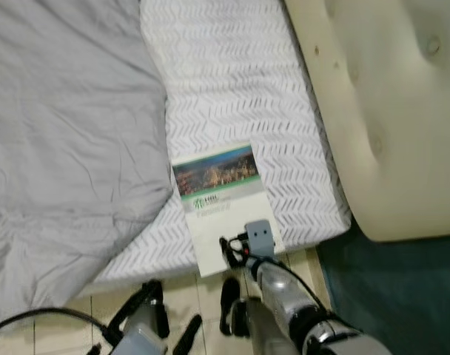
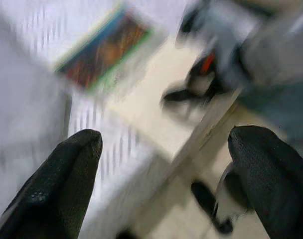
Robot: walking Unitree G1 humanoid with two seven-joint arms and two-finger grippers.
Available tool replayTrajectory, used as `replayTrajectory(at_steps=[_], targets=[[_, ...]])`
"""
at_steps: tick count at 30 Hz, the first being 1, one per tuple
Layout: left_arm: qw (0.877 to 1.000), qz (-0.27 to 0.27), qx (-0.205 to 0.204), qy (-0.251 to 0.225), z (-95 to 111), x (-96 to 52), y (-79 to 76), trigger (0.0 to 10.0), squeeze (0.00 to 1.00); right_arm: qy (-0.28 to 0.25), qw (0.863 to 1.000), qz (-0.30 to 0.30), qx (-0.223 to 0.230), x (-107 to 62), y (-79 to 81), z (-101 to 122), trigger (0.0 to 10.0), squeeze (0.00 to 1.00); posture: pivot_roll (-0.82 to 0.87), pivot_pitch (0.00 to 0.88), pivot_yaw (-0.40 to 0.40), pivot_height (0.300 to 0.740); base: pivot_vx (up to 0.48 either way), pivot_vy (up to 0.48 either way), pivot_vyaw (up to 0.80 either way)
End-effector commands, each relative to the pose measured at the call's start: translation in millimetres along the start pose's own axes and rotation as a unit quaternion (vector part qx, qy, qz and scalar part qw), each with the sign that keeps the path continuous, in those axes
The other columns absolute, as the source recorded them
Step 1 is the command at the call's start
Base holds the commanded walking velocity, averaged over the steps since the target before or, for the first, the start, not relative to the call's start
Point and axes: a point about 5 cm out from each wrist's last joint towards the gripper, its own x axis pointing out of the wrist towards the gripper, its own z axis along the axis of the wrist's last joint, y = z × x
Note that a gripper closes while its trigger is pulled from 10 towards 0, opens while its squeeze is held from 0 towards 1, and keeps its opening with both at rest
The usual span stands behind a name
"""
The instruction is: Clean up the room
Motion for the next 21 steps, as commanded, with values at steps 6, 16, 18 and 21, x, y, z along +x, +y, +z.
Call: replayTrajectory(at_steps=[6, 16, 18, 21], targets=[[0.998, 0.021, -0.009, 0.056, -29.5, -6.1, -8.7, 10.0, 0.0, 0.042, 0.999, 0.001, 0.024, -4.2, 5.7, -18.1, 10.0, 0.0, 0.08, 0.734, -0.152, 0.74, 0.0, 0.0, 0.0], [0.998, 0.044, -0.004, 0.055, -25.8, -24.7, -7.2, 10.0, 0.0, 0.028, 0.999, 0.017, 0.03, 5.1, 22.1, 1.4, 10.0, 0.0, 0.14, 0.752, -0.101, 0.74, 0.0, 0.0, 0.0], [0.997, 0.052, -0.005, 0.055, -24.9, -28.7, -6.9, 10.0, 0.0, 0.014, 0.999, 0.013, 0.037, 6.9, 23.3, 7.6, 10.0, 0.0, 0.14, 0.753, -0.103, 0.74, 0.0, 0.0, 0.0], [0.996, 0.062, -0.008, 0.058, -22.7, -32.6, -7.3, 10.0, 0.0, 0.011, 0.998, 0.007, 0.06, 9.3, 22.8, 13.6, 10.0, 0.0, 0.13, 0.752, -0.106, 0.74, 0.0, 0.0, 0.0]])
